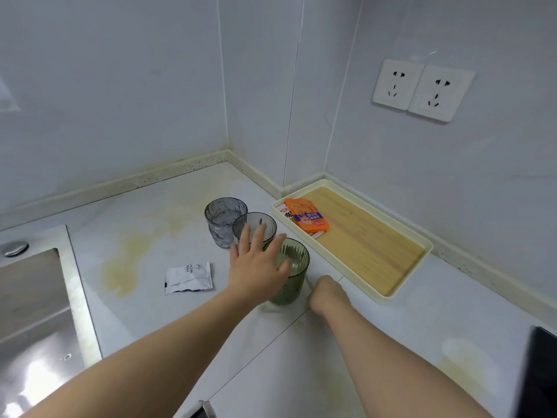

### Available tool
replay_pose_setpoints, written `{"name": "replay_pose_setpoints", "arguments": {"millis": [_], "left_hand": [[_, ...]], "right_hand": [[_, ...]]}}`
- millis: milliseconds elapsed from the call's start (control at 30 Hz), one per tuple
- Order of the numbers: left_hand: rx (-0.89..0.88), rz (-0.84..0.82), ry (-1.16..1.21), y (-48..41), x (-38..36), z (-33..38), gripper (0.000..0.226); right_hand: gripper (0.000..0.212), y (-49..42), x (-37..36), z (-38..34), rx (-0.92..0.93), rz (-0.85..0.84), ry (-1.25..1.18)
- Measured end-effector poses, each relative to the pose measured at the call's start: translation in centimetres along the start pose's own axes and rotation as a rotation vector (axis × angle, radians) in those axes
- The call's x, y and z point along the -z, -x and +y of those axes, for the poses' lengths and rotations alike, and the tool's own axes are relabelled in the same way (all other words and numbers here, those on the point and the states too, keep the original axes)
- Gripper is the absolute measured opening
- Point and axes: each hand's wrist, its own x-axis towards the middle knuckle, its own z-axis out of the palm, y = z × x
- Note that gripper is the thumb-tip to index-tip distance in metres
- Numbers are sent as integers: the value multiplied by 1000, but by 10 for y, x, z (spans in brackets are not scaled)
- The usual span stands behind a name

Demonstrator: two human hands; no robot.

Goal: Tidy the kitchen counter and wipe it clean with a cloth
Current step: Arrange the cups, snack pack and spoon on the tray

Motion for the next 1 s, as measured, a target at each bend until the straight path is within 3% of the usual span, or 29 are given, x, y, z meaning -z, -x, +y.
{"name": "replay_pose_setpoints", "arguments": {"millis": [200,300,400,533,733,900,1000], "left_hand": [[-32,82,-50,4,3,4,56],[-92,173,-45,3,4,14,56],[-173,192,-52,-5,6,30,55],[-279,69,-215,-23,4,58,55],[-433,-157,-263,-61,-10,112,51],[-253,-445,-189,-93,-42,135,56],[-166,-499,-205,-100,-55,133,54]], "right_hand": [[10,-4,13,8,37,-1,-224],[22,-2,26,14,61,30,-420],[17,3,44,23,47,105,-606],[9,-1,71,49,-51,181,-766],[19,-27,94,77,-156,169,-877],[13,-64,94,86,-251,162,-930],[16,-78,91,85,-293,148,-988]]}}
